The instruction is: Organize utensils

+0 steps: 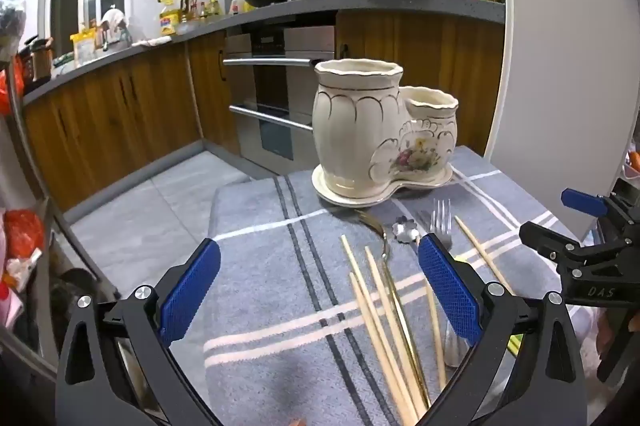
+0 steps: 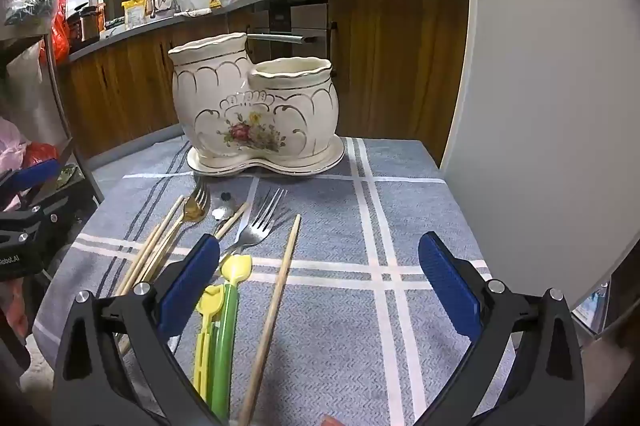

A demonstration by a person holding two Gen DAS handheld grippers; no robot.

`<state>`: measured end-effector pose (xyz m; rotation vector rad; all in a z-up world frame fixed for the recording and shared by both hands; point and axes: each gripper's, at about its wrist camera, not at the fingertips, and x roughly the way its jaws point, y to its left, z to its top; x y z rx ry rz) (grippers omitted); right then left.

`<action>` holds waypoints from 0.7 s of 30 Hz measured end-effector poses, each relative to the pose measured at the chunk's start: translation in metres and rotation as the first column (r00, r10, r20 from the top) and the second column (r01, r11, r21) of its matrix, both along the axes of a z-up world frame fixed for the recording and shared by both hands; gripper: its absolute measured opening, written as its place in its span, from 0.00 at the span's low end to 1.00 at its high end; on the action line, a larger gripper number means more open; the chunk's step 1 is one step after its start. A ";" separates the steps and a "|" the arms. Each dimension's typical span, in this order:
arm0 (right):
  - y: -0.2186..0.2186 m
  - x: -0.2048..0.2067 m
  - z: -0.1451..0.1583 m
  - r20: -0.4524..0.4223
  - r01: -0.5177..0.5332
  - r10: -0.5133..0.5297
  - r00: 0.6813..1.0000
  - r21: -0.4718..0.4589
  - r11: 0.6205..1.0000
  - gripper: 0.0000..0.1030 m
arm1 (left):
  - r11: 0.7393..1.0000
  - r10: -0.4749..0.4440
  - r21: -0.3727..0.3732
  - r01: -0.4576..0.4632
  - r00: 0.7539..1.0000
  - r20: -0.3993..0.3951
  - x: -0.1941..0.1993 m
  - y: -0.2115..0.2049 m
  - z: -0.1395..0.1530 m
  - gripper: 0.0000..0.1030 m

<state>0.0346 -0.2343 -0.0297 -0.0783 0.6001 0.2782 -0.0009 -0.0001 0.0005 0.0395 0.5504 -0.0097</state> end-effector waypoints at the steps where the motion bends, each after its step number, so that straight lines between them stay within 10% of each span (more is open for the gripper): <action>1: -0.004 -0.003 0.003 0.010 0.000 0.000 1.000 0.024 1.000 0.95 | 1.000 -0.001 0.005 0.001 1.000 0.003 0.000 0.000 0.000 0.95; 21: 0.000 -0.012 0.003 0.010 -0.005 0.005 1.000 0.017 1.000 0.95 | 0.999 0.017 -0.037 -0.017 1.000 -0.017 -0.006 0.007 0.001 0.95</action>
